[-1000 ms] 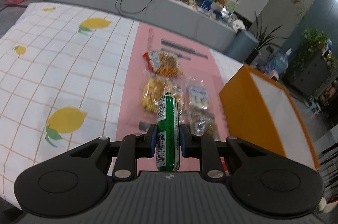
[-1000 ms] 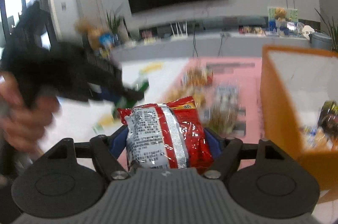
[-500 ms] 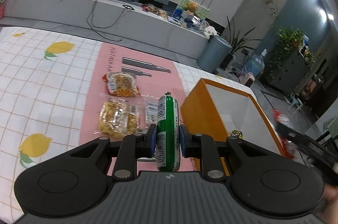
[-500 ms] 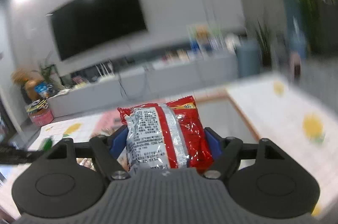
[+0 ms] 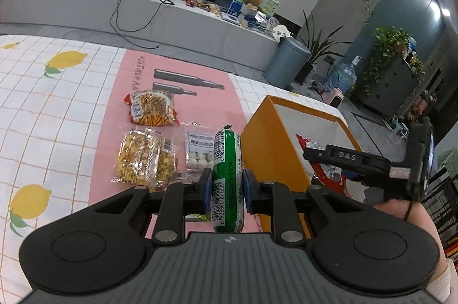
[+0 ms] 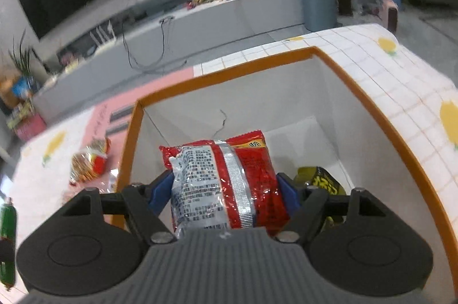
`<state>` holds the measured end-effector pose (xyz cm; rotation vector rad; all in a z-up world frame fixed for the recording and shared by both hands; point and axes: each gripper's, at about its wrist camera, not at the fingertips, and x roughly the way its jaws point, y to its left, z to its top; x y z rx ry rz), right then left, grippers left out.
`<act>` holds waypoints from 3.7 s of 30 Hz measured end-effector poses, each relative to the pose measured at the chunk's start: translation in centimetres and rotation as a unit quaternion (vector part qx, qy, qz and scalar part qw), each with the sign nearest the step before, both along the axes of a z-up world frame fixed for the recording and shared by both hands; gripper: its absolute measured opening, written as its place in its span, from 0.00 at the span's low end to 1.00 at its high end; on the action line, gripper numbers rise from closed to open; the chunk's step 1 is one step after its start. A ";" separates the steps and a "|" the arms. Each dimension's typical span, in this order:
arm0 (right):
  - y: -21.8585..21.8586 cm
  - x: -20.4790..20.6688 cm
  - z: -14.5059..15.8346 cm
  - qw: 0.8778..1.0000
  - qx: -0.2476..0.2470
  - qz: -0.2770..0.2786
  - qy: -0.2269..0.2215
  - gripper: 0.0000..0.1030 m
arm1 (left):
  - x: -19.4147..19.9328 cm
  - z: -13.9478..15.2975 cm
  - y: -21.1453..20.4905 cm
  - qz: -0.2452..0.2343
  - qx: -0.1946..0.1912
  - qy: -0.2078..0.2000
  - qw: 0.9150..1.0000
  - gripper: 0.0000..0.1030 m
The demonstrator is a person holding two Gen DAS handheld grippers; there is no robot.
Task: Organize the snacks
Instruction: 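Open the right tool to drop the red packet into the box, then lower the green sausage into the box with the left tool and open it, then withdraw both tools from the box back over the snacks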
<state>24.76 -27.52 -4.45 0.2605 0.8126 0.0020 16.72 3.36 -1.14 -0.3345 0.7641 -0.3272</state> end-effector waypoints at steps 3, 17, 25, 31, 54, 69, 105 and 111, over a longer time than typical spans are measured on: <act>0.3 1.1 -0.7 1.000 -0.003 0.013 0.024 0.74 | -0.3 -0.3 0.0 0.001 0.009 0.002 1.000 0.23; -3.5 -4.0 4.4 0.995 0.090 -0.013 -0.048 0.95 | -1.8 0.5 -1.9 -0.023 0.016 -0.002 1.000 0.23; -9.4 -11.5 7.8 0.986 0.082 -0.064 -0.130 0.97 | -2.4 2.5 -6.8 -0.060 -0.013 -0.013 0.998 0.23; -12.4 -12.8 6.1 0.980 0.128 -0.085 -0.124 0.97 | -1.3 2.2 -13.6 -0.094 -0.041 0.004 0.995 0.23; -17.2 -14.0 4.4 0.960 0.211 -0.127 -0.131 0.97 | 3.2 -4.5 -25.9 -0.125 -0.035 0.096 0.987 0.23; -16.9 -13.6 4.2 0.962 0.211 -0.122 -0.125 0.97 | 3.6 -5.1 -26.2 -0.130 -0.061 0.110 0.983 0.42; -6.0 -13.9 8.3 0.959 0.178 0.067 -0.212 0.97 | -4.0 4.7 -8.2 0.010 0.048 -0.043 0.998 0.75; -1.2 -13.5 8.1 0.959 0.144 0.115 -0.216 0.97 | -4.3 3.9 -4.8 0.046 0.057 -0.037 0.997 0.75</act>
